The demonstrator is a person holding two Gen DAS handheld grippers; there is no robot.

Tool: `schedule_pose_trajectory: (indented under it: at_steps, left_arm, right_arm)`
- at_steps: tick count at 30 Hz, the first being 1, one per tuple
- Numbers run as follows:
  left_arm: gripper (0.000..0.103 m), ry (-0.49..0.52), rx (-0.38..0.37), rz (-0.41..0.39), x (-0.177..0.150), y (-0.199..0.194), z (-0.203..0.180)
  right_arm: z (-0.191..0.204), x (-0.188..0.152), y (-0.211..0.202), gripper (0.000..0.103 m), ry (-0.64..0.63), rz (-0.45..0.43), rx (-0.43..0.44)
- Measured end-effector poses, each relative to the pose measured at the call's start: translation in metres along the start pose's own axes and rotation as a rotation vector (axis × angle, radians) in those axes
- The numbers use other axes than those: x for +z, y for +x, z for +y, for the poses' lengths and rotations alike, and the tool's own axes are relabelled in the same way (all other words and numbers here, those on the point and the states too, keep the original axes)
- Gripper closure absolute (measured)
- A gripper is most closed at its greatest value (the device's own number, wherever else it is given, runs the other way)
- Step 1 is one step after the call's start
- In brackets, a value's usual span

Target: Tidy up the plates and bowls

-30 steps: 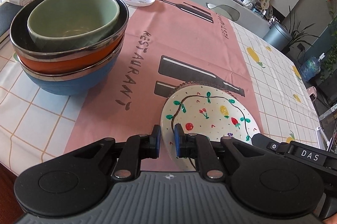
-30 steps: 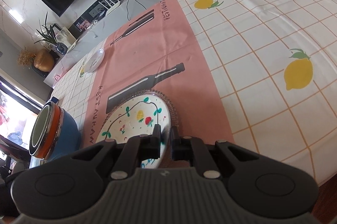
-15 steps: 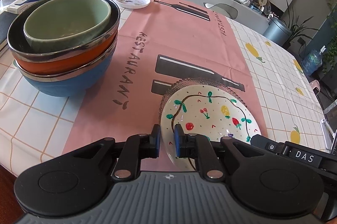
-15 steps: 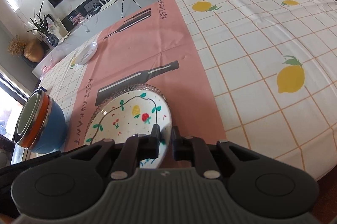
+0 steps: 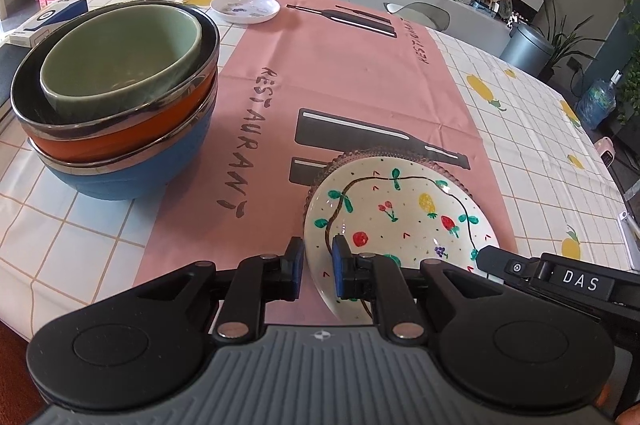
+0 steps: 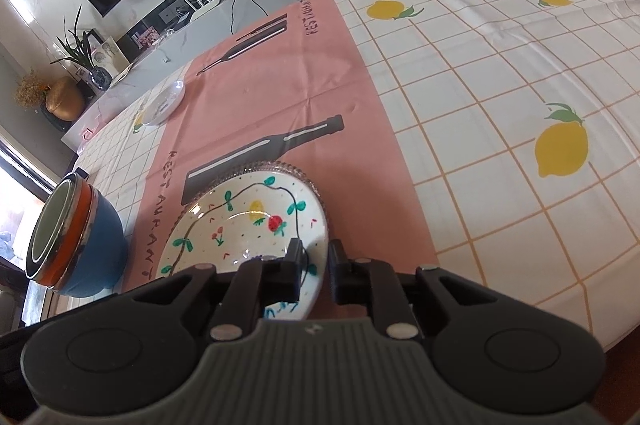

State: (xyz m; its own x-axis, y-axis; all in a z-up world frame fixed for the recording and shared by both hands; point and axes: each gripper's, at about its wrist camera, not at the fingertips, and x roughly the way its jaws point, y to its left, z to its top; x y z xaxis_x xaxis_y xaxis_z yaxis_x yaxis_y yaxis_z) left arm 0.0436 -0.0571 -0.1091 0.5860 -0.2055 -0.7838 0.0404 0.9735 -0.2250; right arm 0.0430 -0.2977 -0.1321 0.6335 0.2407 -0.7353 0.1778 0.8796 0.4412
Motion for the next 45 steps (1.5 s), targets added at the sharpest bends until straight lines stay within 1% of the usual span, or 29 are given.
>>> schedule_pose_trajectory:
  at_steps: [2,4,5,6,8,9,11,15,16,17,19,21,23,24,25,28,31,36,41,43,45]
  left_arm:
    - [0.087,-0.008,-0.006,0.0,0.001,-0.001,0.001]
    - [0.085,-0.013,-0.005,-0.004,0.002,-0.003,0.002]
    - [0.081,-0.015,-0.008,-0.009,0.002,-0.005,0.003]
    - [0.079,-0.015,-0.016,-0.014,0.002,-0.008,0.003]
    - [0.072,-0.016,-0.03,-0.017,0.002,-0.013,0.004]
    - [0.071,-0.012,-0.039,-0.017,0.001,-0.016,0.004]
    - [0.066,-0.009,-0.054,-0.012,-0.002,-0.021,0.006]
    - [0.065,-0.046,-0.084,0.045,-0.009,-0.021,0.015]
    - [0.066,-0.062,-0.103,0.07,-0.01,-0.021,0.018]
    - [0.073,-0.077,-0.124,0.088,-0.011,-0.02,0.021]
    - [0.08,-0.1,-0.159,0.114,-0.013,-0.019,0.024]
    - [0.085,-0.1,-0.179,0.113,-0.013,-0.018,0.024]
    - [0.093,-0.095,-0.192,0.11,-0.012,-0.017,0.023]
    - [0.094,-0.089,-0.194,0.107,-0.012,-0.016,0.021]
    - [0.094,-0.085,-0.194,0.106,-0.012,-0.016,0.02]
    - [0.096,-0.085,-0.19,0.101,-0.013,-0.015,0.019]
    - [0.098,-0.084,-0.189,0.096,-0.013,-0.014,0.018]
    - [0.099,-0.084,-0.192,0.099,-0.013,-0.011,0.017]
    - [0.098,-0.084,-0.182,0.1,-0.013,-0.012,0.018]
    - [0.098,-0.083,-0.175,0.091,-0.013,-0.015,0.02]
    - [0.097,-0.077,-0.172,0.078,-0.011,-0.018,0.02]
  right_arm:
    - [0.0,0.0,-0.001,0.088,0.003,0.004,0.005]
    - [-0.001,0.001,-0.002,0.08,0.007,0.006,0.01]
    - [-0.001,0.001,-0.003,0.075,0.009,0.006,0.013]
    - [-0.001,0.001,-0.004,0.072,0.01,0.006,0.017]
    - [-0.001,0.001,-0.006,0.07,0.015,0.016,0.024]
    - [-0.002,0.001,-0.007,0.068,0.021,0.024,0.03]
    - [-0.003,-0.001,-0.011,0.068,0.026,0.034,0.038]
    - [-0.002,-0.007,-0.019,0.068,0.015,0.054,0.047]
    - [-0.002,-0.008,-0.02,0.069,0.018,0.064,0.051]
    - [-0.002,-0.01,-0.021,0.074,0.019,0.078,0.049]
    - [-0.002,-0.013,-0.024,0.077,0.02,0.091,0.042]
    - [-0.004,-0.016,-0.025,0.088,0.033,0.109,0.048]
    - [-0.006,-0.018,-0.025,0.092,0.056,0.127,0.075]
    - [-0.006,-0.019,-0.024,0.095,0.063,0.132,0.088]
    - [-0.004,-0.019,-0.024,0.097,0.061,0.135,0.096]
    - [0.0,-0.019,-0.023,0.097,0.043,0.129,0.083]
    - [-0.001,-0.018,-0.021,0.099,0.058,0.128,0.085]
    - [0.0,-0.015,-0.017,0.101,0.053,0.121,0.071]
    - [0.001,-0.014,-0.016,0.101,0.043,0.124,0.069]
    - [0.001,-0.014,-0.018,0.097,0.042,0.116,0.062]
    - [0.002,-0.013,-0.022,0.096,0.025,0.1,0.05]
